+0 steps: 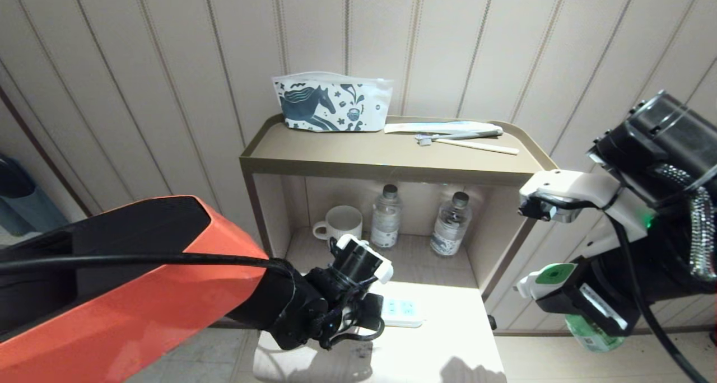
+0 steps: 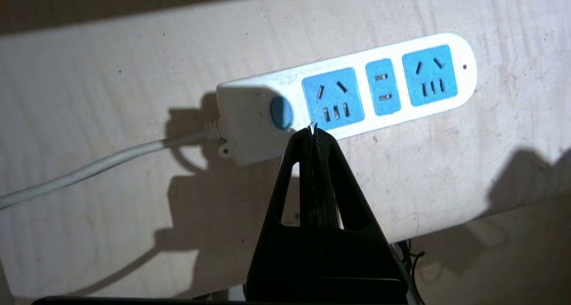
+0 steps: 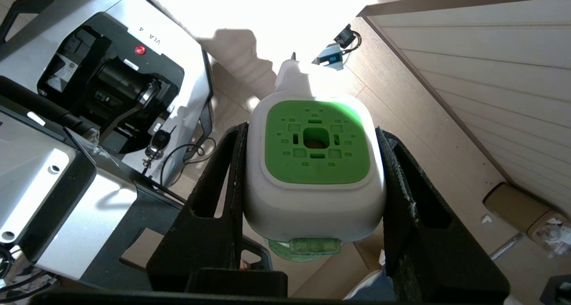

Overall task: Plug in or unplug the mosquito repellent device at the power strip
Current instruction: Insert the plug into the socket

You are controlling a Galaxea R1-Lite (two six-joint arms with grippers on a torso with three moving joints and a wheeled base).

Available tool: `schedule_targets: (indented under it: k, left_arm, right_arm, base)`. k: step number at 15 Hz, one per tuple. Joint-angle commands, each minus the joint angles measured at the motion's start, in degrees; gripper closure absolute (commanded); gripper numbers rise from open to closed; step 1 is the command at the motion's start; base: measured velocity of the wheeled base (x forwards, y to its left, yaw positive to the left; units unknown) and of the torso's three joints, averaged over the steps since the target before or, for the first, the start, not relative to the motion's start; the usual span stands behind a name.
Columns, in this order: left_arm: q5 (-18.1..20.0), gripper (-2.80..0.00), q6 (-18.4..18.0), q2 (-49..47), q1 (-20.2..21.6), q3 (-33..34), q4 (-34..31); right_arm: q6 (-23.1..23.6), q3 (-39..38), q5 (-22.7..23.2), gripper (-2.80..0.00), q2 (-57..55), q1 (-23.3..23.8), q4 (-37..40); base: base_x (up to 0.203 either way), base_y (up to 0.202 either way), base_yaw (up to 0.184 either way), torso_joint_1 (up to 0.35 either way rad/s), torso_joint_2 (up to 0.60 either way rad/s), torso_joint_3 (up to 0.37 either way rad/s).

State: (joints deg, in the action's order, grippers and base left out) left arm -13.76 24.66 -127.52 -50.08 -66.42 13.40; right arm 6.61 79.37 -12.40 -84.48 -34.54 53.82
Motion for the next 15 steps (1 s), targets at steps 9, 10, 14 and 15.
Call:
schedule_targets:
  k: [9,10,14,15]
  left_arm:
    - [-2.89,0.00,-0.49,-7.89,1.07,-13.46,-0.71]
    - [-2.98,0.00,-0.49,-9.87,1.10,-15.39,-1.23]
    - [-3.19,0.00,-0.49,-13.56,1.12,-18.67,-2.51]
    - [-3.45,0.00,-0.49,-13.98,1.12,-18.89,-2.59]
  right_arm:
    - [0.51,-0.01,-0.08,0.00,0.37,0.49,0.32]
    - [0.51,-0.01,-0.08,0.00,0.46,0.53,0.32]
    - [0.60,-0.01,-0.08,0.00,0.55,0.53,0.23]
    - [0.60,-0.01,-0.08,0.00,0.46,0.53,0.23]
  base:
    - [0.000,0.000,0.000,0.000,0.00,0.000]
    - [0.000,0.000,0.000,0.000,0.00,0.000]
    - [0.000,0.000,0.000,0.000,0.00,0.000]
    - [0.000,0.000,0.000,0.000,0.00,0.000]
